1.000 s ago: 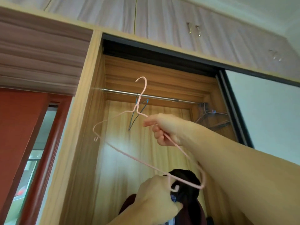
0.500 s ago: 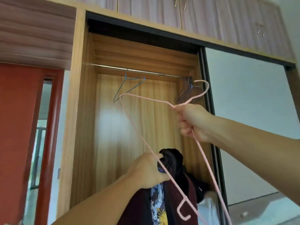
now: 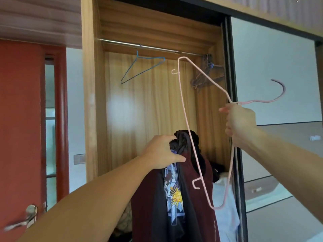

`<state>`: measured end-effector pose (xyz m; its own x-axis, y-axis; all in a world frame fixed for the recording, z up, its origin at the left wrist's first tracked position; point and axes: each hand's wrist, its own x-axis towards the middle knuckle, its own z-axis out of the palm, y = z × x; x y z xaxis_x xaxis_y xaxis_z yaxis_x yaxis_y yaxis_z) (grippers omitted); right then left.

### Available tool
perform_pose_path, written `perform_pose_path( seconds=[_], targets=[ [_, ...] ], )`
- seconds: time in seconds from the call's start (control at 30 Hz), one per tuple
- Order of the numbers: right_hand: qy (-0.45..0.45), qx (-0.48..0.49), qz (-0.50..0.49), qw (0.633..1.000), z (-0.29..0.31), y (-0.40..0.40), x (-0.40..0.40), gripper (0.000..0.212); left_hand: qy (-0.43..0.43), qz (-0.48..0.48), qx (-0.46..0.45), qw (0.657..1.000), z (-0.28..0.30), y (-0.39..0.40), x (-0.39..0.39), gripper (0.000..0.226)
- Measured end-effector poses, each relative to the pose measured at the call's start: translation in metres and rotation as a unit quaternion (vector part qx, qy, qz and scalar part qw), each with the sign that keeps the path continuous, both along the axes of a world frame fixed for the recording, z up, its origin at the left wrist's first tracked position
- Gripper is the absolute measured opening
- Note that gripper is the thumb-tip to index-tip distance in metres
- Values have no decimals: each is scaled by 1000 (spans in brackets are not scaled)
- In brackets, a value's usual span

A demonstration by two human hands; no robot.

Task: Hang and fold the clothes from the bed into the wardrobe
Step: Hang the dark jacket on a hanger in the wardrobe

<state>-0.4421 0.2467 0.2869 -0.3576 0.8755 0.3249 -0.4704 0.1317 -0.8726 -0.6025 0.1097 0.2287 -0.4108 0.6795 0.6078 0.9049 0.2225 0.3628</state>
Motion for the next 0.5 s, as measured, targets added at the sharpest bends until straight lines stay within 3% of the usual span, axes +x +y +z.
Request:
perform_pose_path(
  seconds=[0.2, 0.27, 0.33, 0.4, 0.43, 0.5],
  targets=[
    [9, 39, -22, 999, 17, -19, -8, 24, 16, 37, -22, 999, -9, -16, -24, 33],
    [-16, 132, -78, 988, 17, -22, -12, 22, 19, 46, -23, 999, -14, -25, -34, 30],
    [-88, 237, -70, 965, 7, -29, -21, 22, 26, 54, -18, 998, -17, -32, -42, 27],
    [-202, 298, -22, 933, -16, -43, -40, 42, 34, 61, -10, 997, -17, -38, -44, 31],
    [-261, 314, -8, 913, -31, -51, -51, 53, 38, 66, -7, 997, -15, -41, -44, 34],
    [-310, 307, 33, 899, -55, -68, -69, 50, 44, 68, -1, 997, -12, -45, -46, 32]
  ],
)
